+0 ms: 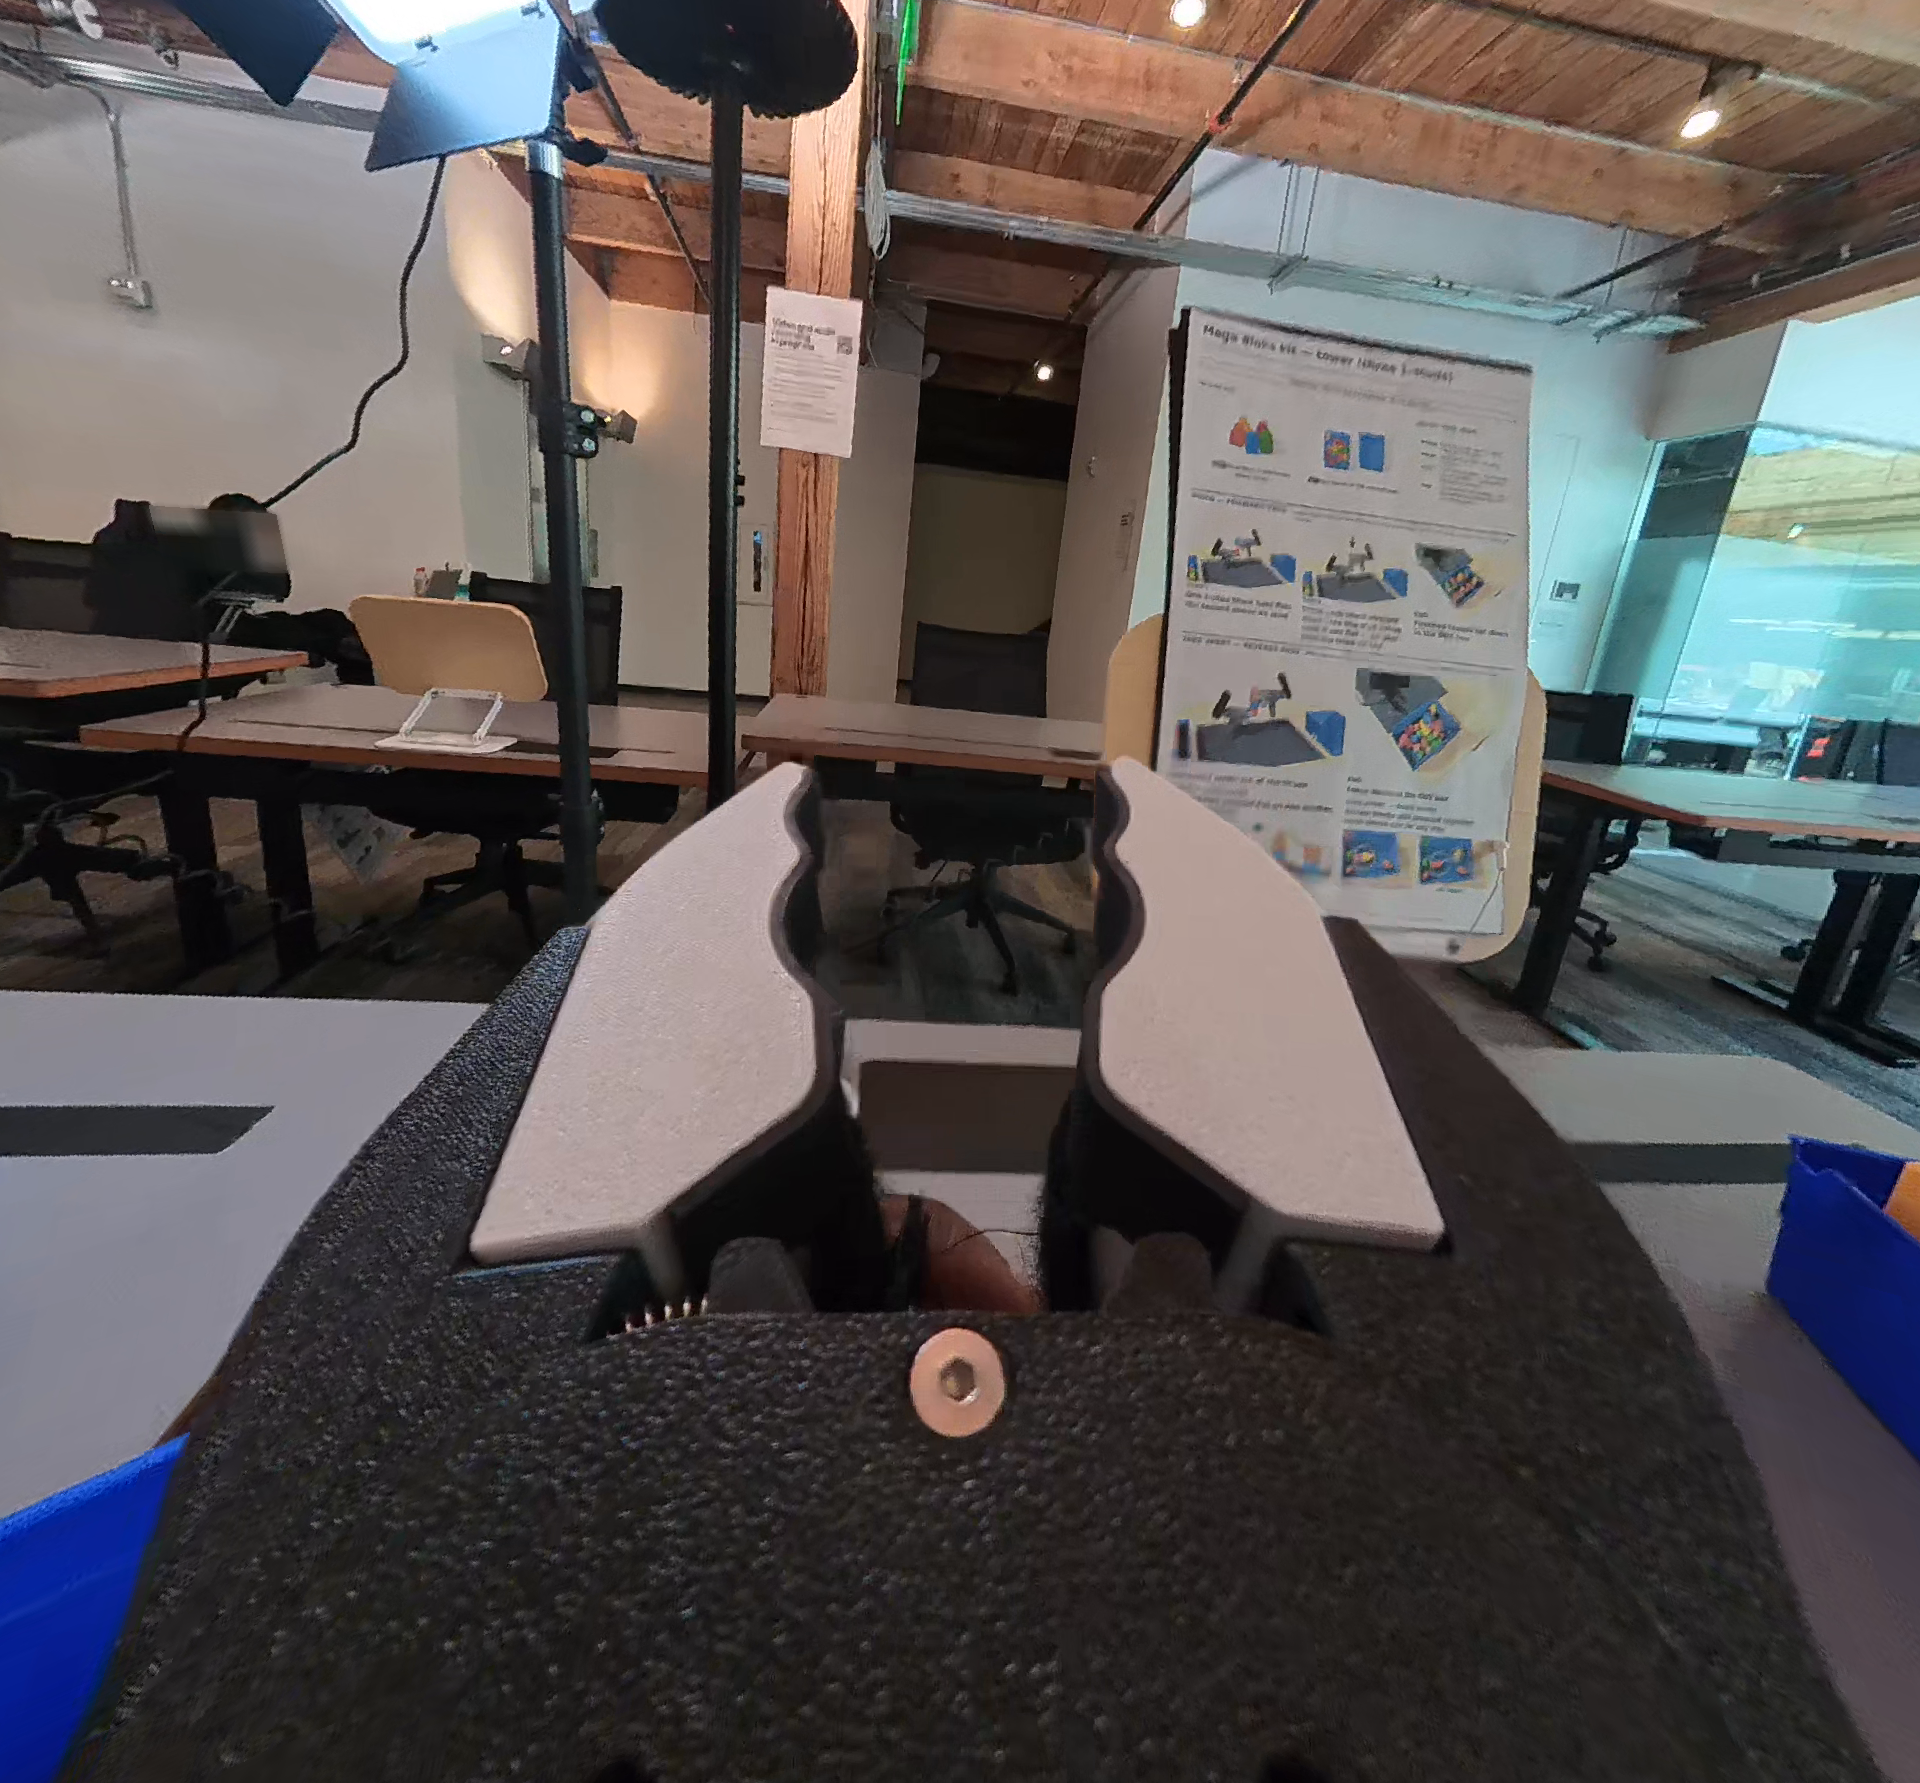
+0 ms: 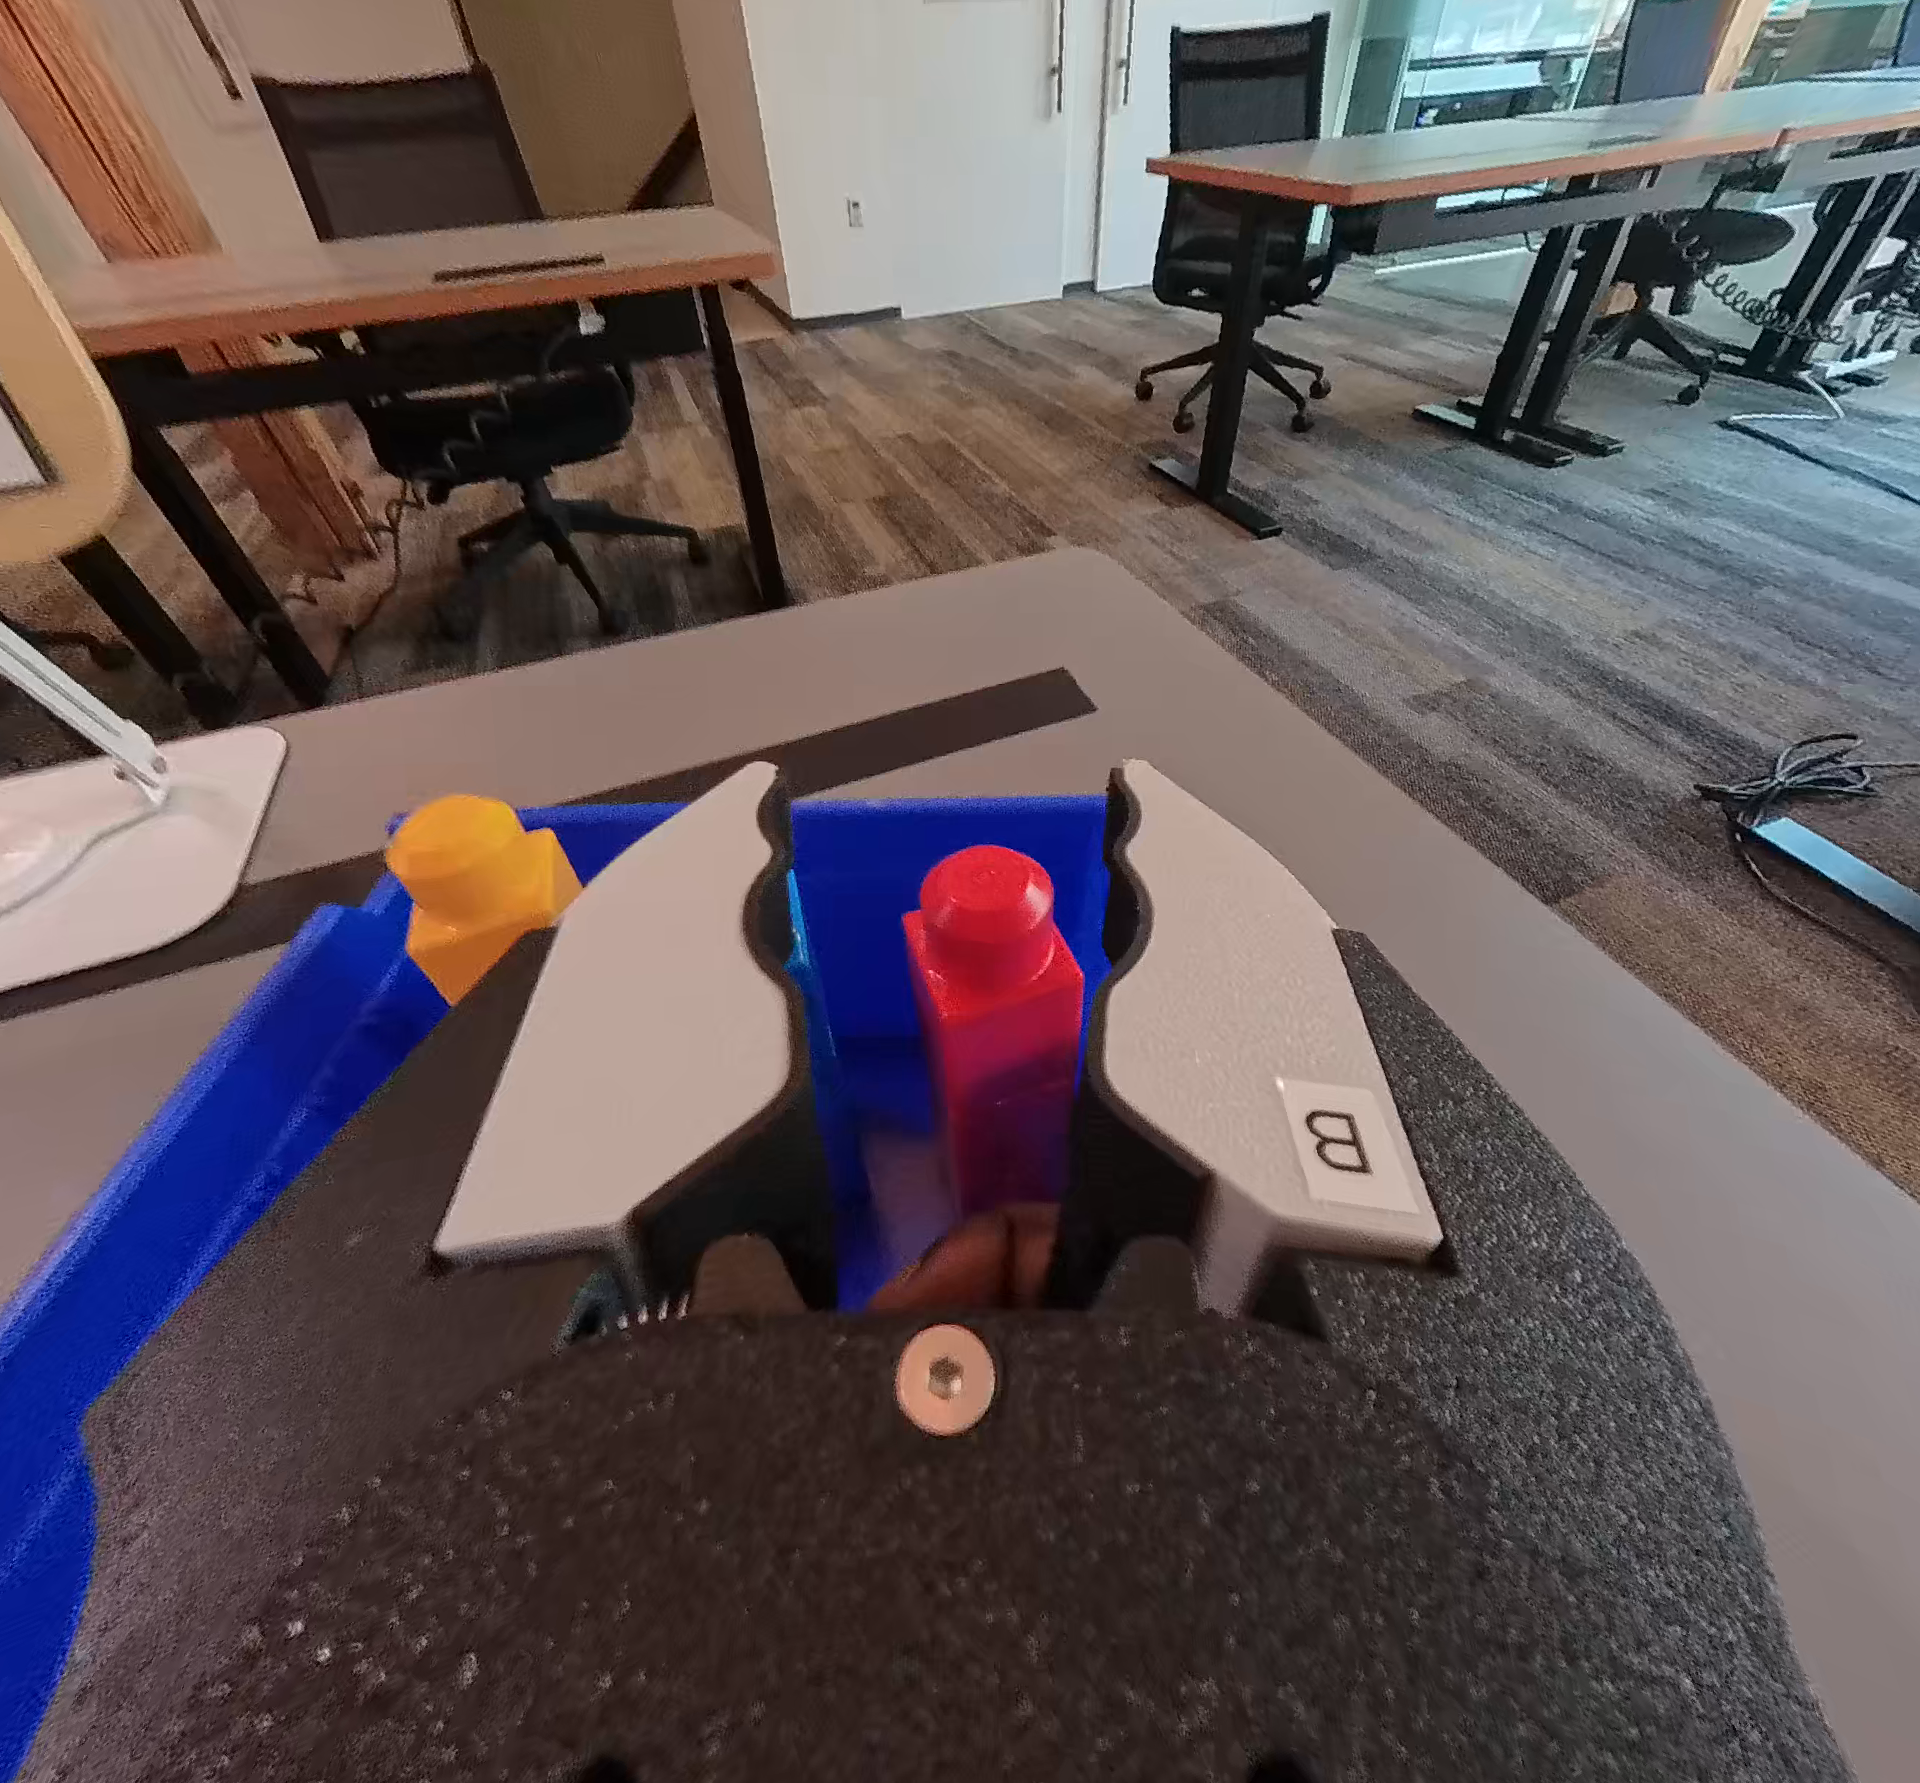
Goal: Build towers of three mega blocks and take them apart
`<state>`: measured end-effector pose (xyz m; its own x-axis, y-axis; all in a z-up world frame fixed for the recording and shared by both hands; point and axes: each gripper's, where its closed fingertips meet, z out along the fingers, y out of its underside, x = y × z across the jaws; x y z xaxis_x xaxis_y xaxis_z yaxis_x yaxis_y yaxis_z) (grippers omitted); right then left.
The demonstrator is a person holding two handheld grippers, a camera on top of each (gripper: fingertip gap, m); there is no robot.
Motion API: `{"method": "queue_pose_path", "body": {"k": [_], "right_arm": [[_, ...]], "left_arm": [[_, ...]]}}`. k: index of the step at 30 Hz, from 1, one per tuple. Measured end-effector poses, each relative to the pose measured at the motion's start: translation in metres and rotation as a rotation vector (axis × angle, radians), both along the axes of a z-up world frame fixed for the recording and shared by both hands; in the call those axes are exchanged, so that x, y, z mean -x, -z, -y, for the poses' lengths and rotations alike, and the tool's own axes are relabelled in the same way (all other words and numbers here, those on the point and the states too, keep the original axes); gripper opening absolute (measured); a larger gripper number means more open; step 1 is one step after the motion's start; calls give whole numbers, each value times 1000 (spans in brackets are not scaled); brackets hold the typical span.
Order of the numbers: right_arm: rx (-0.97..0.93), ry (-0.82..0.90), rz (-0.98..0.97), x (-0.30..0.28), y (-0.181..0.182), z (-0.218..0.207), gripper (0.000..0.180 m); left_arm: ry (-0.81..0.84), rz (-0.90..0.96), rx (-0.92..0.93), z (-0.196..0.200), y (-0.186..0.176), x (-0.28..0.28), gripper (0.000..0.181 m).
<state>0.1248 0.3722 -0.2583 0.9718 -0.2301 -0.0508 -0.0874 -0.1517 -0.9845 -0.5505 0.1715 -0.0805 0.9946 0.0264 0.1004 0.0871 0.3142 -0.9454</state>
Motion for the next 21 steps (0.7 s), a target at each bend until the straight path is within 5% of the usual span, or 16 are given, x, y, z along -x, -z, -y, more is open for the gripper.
{"method": "queue_pose_path", "body": {"k": [1, 8, 16, 21], "right_arm": [[-20, 0, -5, 0, -8, 3, 61], [-267, -61, -65, 11, -77, 29, 61], [-337, -94, -86, 15, -98, 41, 58], [-353, -103, -90, 17, -102, 42, 57]], "left_arm": [[-17, -13, 44, 0, 6, 3, 50], [-204, -45, 641, -10, 113, 57, 52], [70, -65, 1474, 16, 276, 45, 50], [99, -14, 1626, 13, 324, 54, 36]]}}
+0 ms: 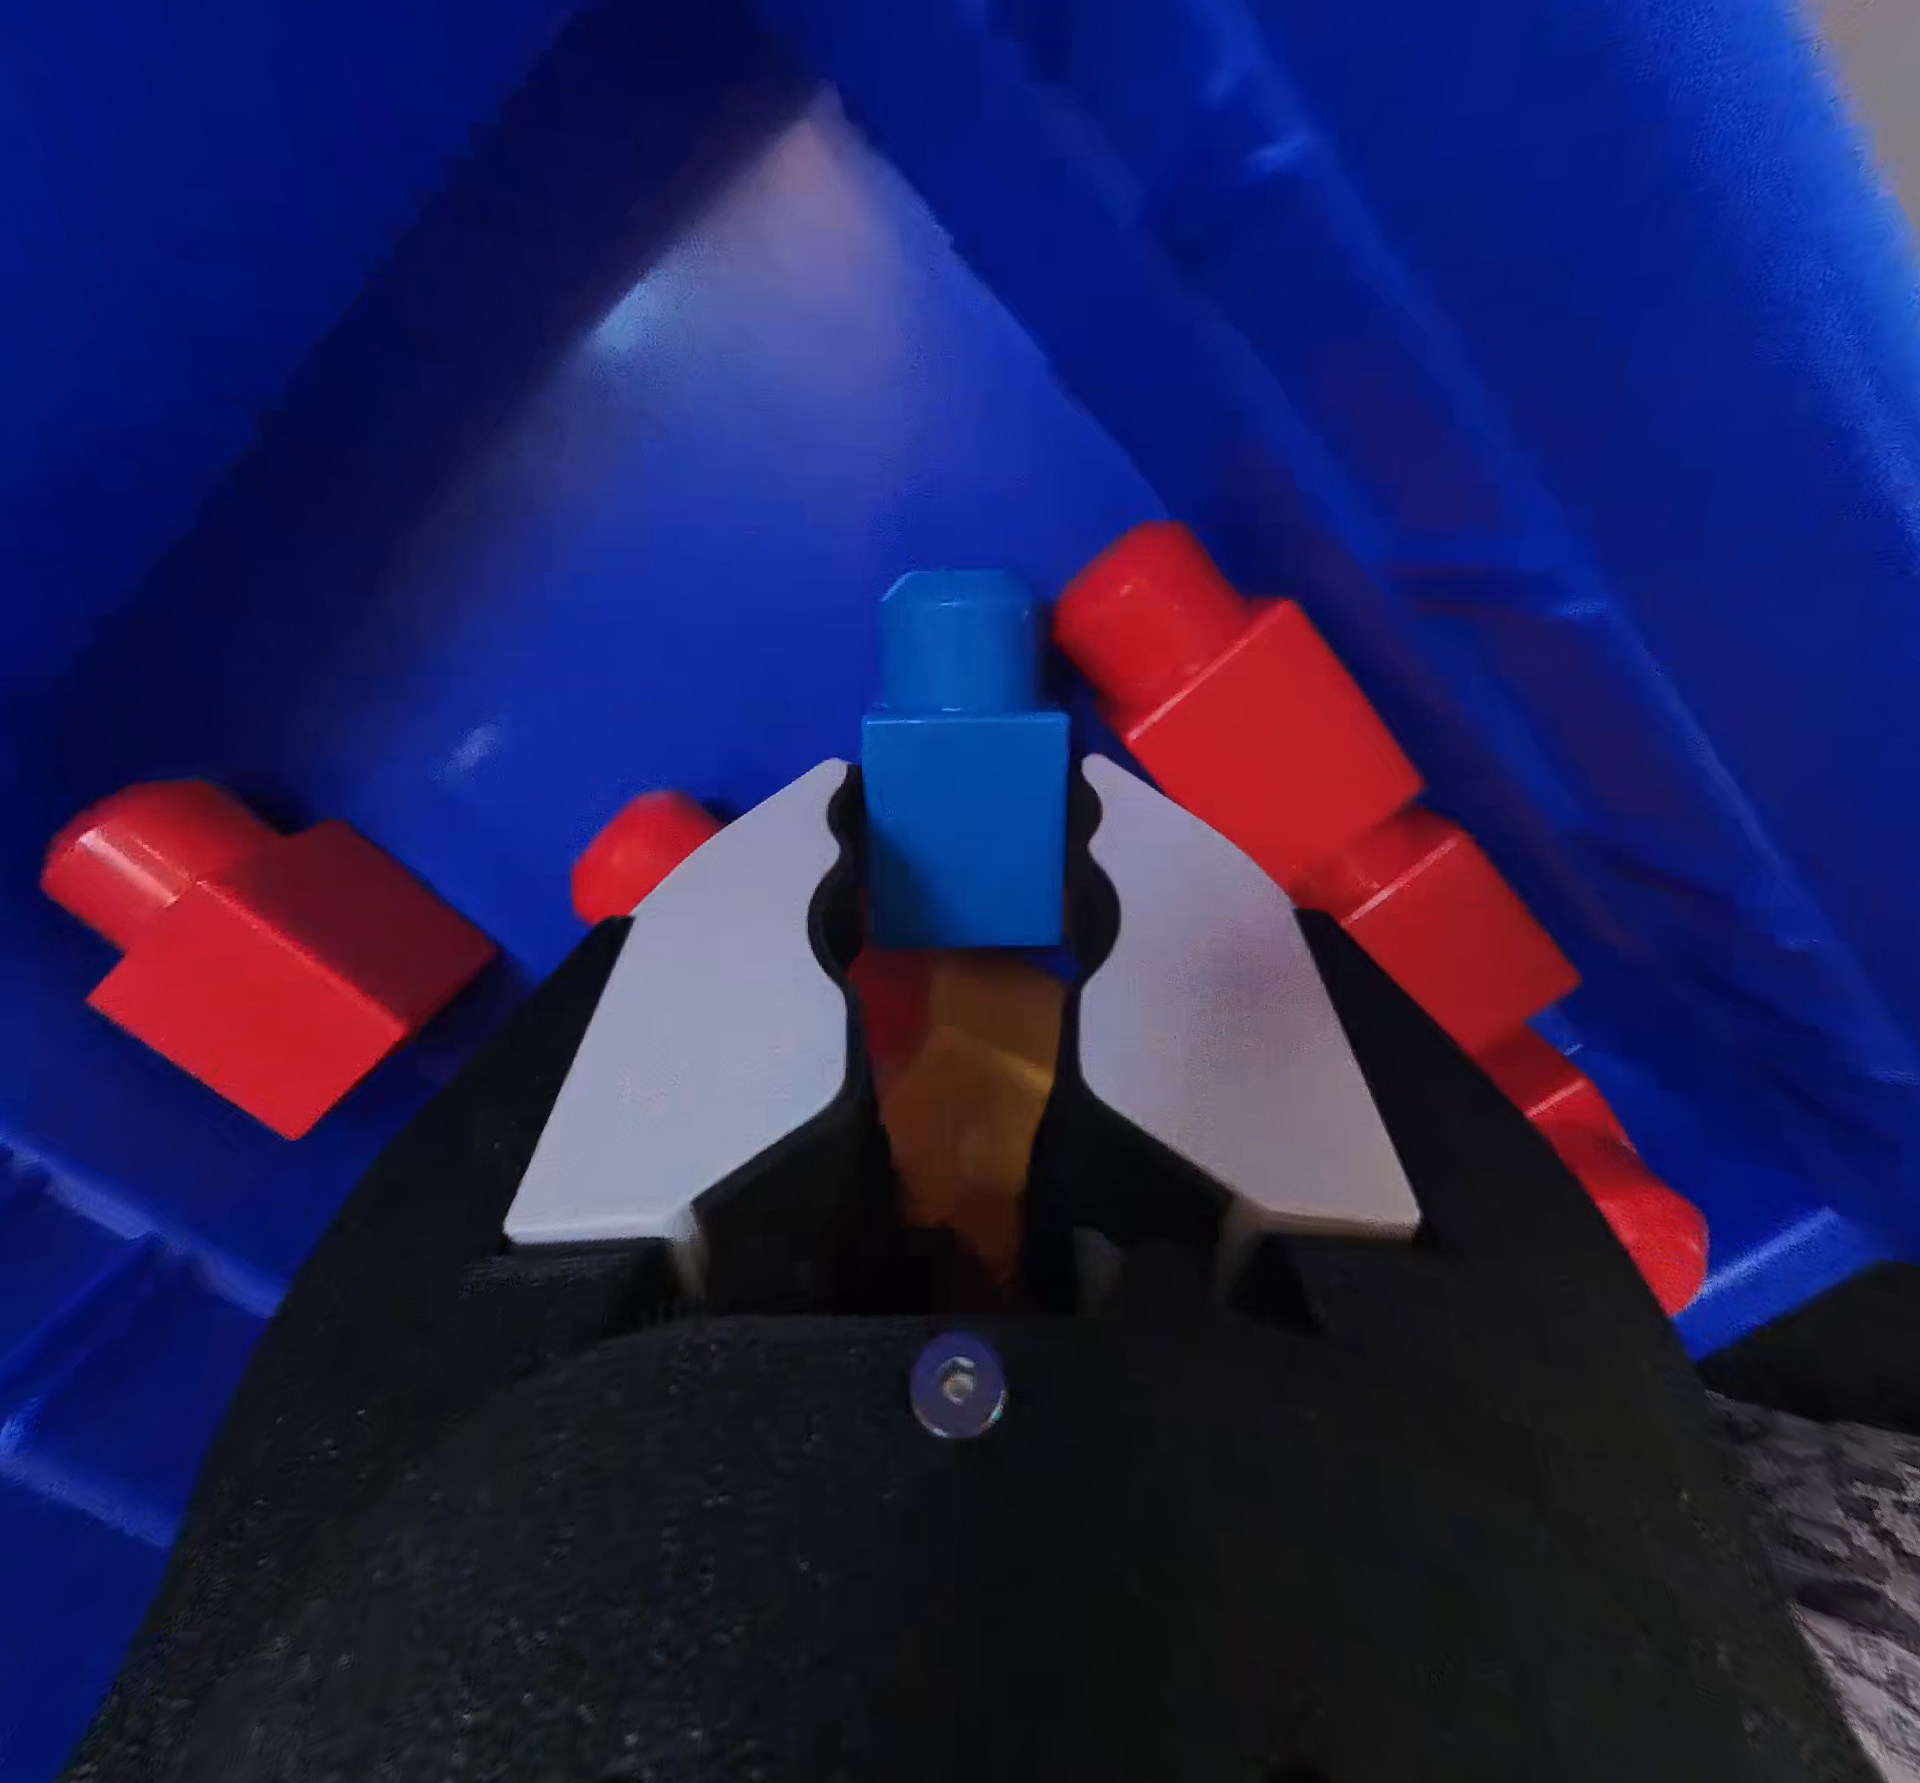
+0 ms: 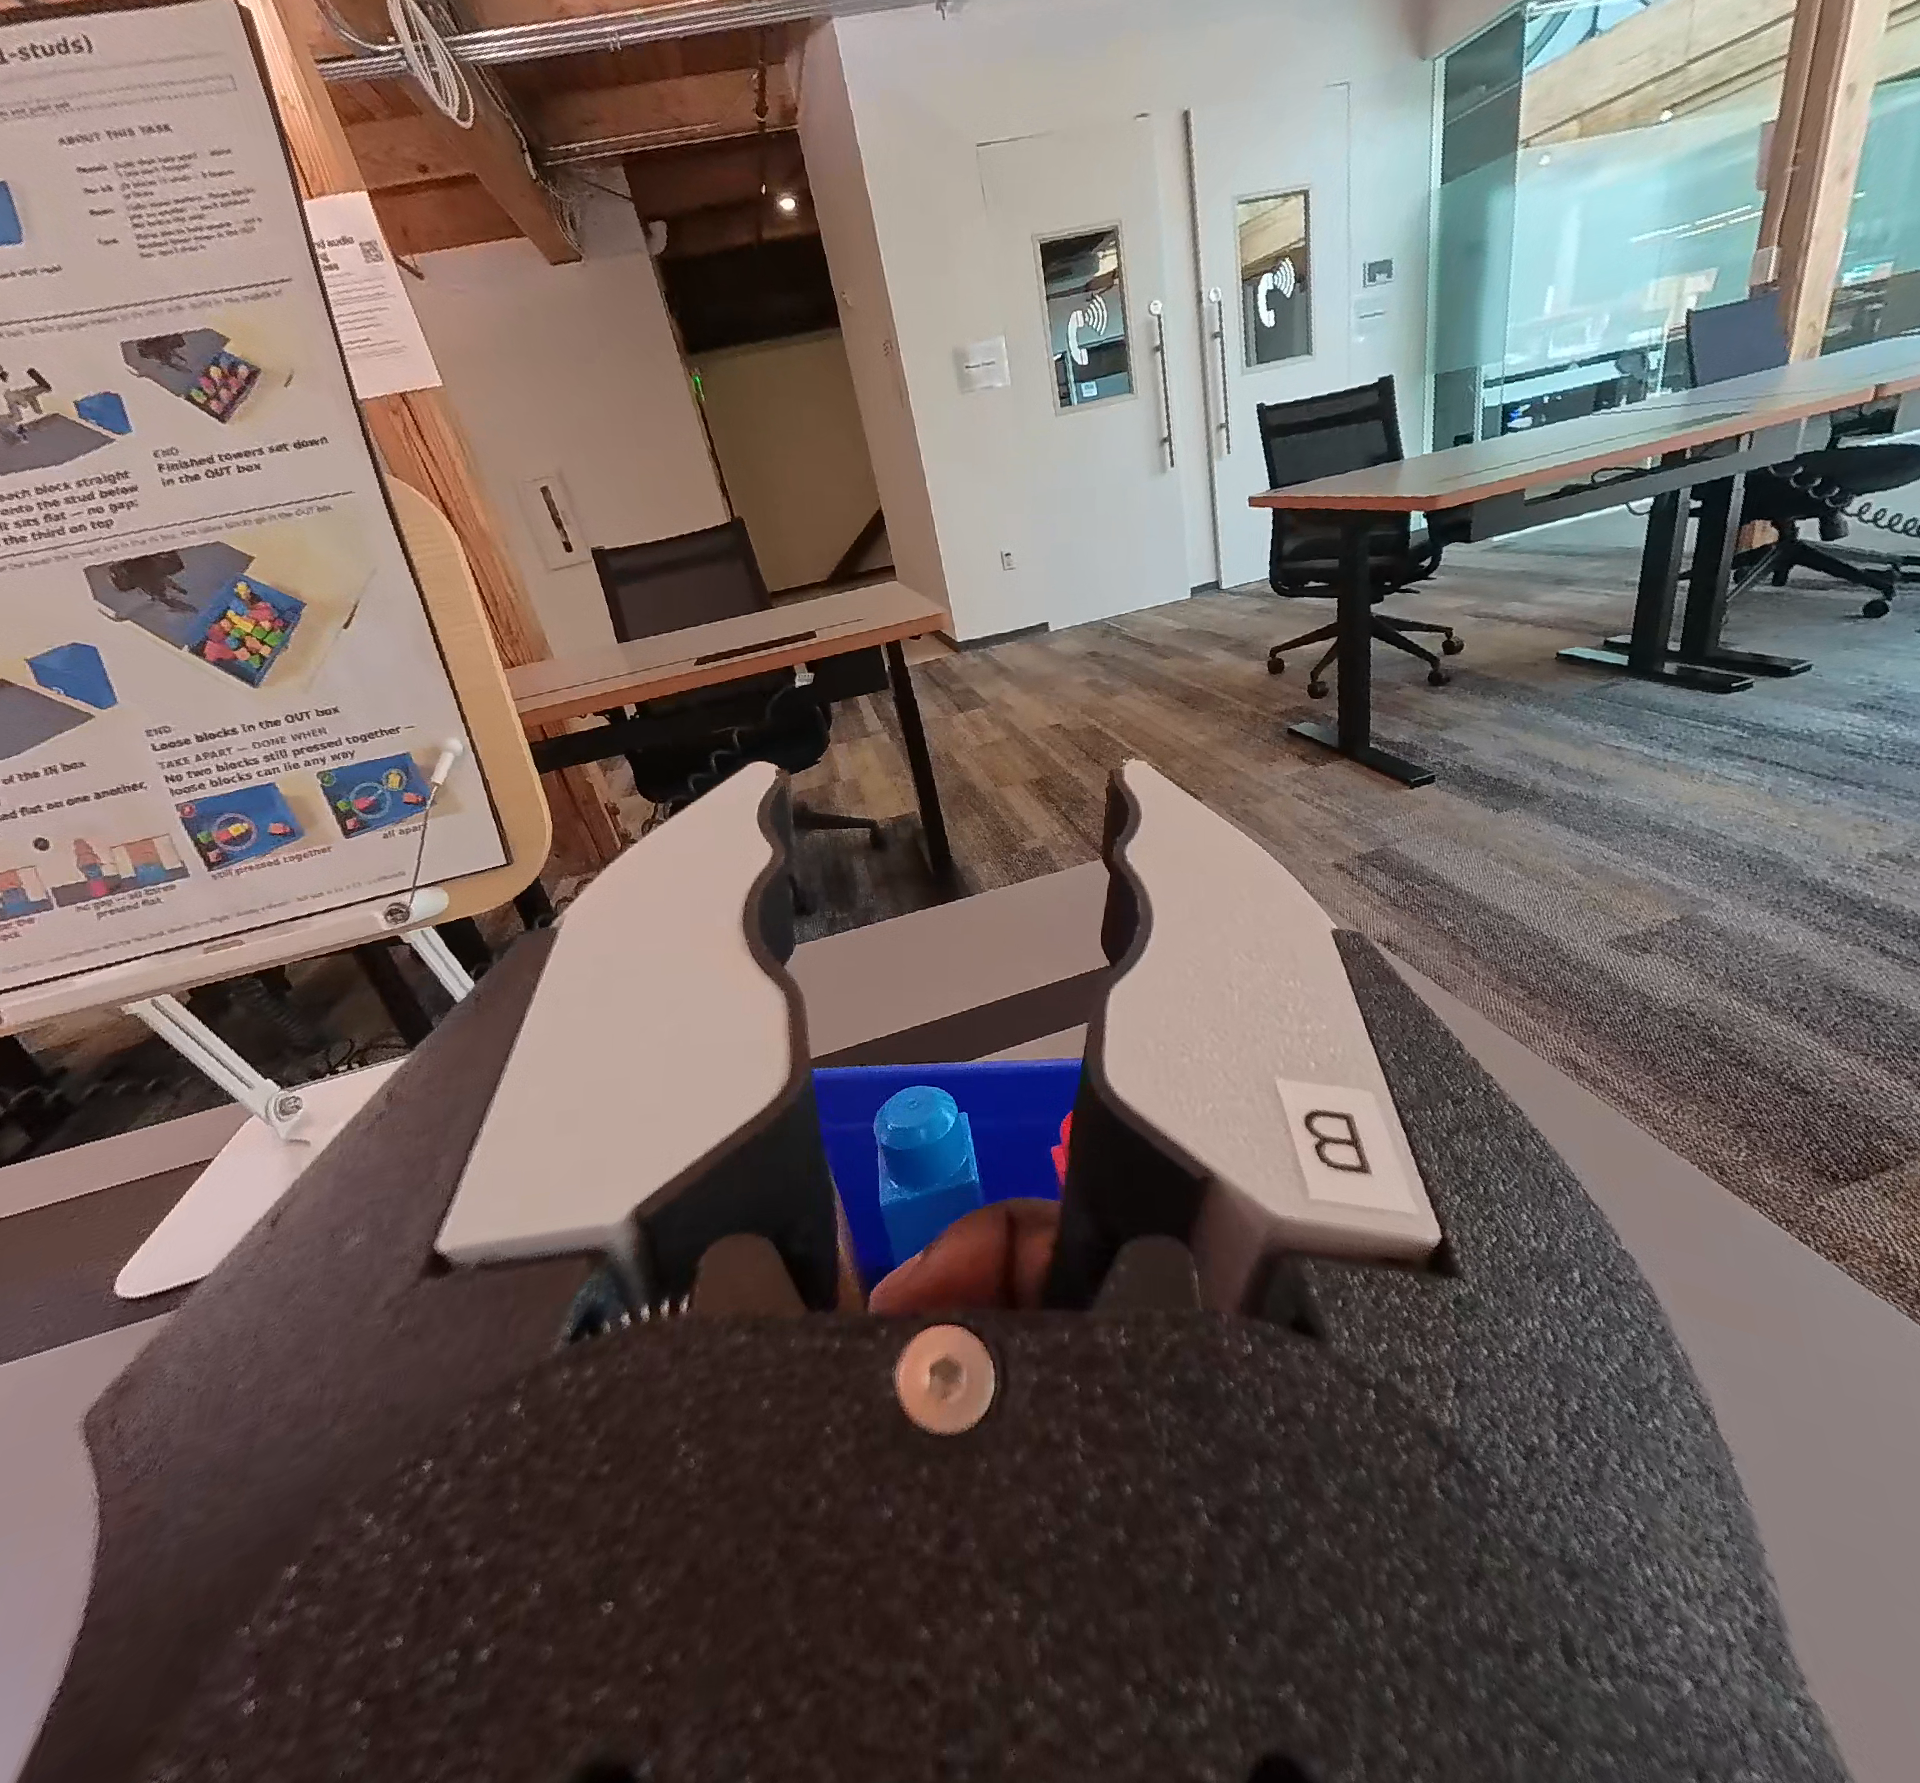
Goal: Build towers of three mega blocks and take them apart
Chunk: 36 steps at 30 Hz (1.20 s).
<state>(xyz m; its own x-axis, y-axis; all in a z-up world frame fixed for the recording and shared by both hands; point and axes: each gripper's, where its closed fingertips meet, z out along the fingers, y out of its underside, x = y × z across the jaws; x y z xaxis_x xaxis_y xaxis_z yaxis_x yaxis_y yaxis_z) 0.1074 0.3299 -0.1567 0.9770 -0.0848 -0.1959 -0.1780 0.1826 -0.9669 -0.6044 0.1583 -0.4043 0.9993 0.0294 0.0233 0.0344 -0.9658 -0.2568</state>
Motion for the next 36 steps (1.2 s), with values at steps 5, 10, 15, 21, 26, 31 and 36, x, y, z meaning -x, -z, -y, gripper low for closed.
{"method": "queue_pose_path", "body": {"k": [5, 10, 15, 21, 26, 31, 36], "right_arm": [[-15, -15, 8, 5, -6, 2, 55], [-77, -205, -8, 47, -27, 3, 46], [-143, -541, 19, 137, -58, 17, 45], [-280, -1058, 80, 284, -94, 83, 47], [-298, -1252, 227, 370, -82, 126, 53], [-230, -1226, 200, 382, -71, 115, 53], [-165, -1247, 252, 386, -58, 111, 38]], "left_arm": [[-59, -71, -171, -13, -31, 14, 36], [-184, -153, -1124, -52, -208, 16, 36], [311, 123, -1859, -28, -329, -101, 36], [558, -219, -1883, -54, -339, -193, 36], [803, -333, -1874, -69, -325, -288, 36], [929, -301, -1858, -69, -312, -337, 36], [929, -264, -1857, -68, -312, -345, 36]]}}
